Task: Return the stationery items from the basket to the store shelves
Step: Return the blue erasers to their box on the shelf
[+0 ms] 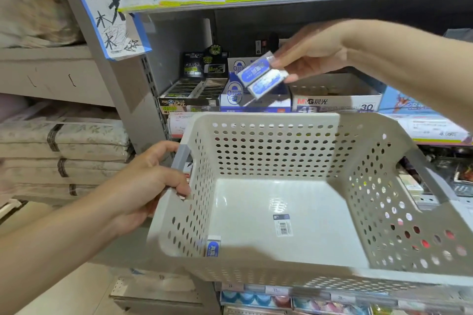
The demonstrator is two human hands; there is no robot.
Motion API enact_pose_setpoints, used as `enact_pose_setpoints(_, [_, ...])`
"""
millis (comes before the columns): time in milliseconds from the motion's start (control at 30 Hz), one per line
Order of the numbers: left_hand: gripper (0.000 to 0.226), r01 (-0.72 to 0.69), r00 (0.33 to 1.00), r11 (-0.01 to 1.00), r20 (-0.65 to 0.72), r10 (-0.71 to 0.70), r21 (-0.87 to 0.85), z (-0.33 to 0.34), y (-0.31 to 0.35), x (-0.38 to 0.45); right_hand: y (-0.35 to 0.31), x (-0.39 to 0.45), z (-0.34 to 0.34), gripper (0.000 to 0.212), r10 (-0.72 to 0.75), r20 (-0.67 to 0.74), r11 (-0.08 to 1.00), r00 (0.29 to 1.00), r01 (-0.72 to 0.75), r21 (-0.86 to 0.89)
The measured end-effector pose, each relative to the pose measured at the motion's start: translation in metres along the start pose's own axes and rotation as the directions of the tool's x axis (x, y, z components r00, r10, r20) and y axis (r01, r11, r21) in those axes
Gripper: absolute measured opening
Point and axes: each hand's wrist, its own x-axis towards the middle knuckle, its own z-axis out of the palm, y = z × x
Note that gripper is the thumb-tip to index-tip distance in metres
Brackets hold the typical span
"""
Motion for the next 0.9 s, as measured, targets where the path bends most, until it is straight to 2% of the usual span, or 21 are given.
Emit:
enact_pose_setpoints(200, [0.051, 0.008, 1.0, 1.0, 0.006, -0.008, -0.015, -0.002, -0.001, -0.001, 0.006, 0.031, -0.008, 0.002, 0.062, -0.219, 0.996, 0.974, -0.047, 0.075])
enact_pose_setpoints(333, [0.051, 0.004, 1.0, 1.0, 0.01, -0.004, -0.014, -0.004, 0.001, -0.003, 0.008, 0.046, -0.002, 0.009, 0.079, -0.321, 0.994, 0.944, -0.051, 0.096])
enact_pose_setpoints(433, [0.057, 0.005, 1.0, 1.0, 0.02, -0.005, -0.006, -0.005, 0.001, -0.004, 0.009, 0.053, 0.01, 0.01, 0.092, -0.343, 0.995, 0.935, -0.077, 0.057])
enact_pose_setpoints(600, [0.051, 0.011, 1.0, 0.999, 0.014, -0.01, -0.035, -0.004, 0.001, -0.006, 0.016, 0.062, 0.013, 0.009, 0.05, -0.305, 0.999, 0.951, -0.043, 0.03])
enact_pose_setpoints(833, [0.049, 0.01, 1.0, 0.999, 0.019, -0.009, -0.035, -0.002, 0.0, -0.009, 0.016, 0.082, 0.014, 0.006, 0.047, -0.326, 0.994, 0.944, -0.076, -0.076])
enact_pose_setpoints(900, [0.05, 0.014, 1.0, 0.999, 0.02, -0.014, -0.034, -0.001, 0.001, -0.009, 0.016, 0.084, 0.015, 0.016, 0.03, -0.296, 0.995, 0.955, -0.057, -0.084])
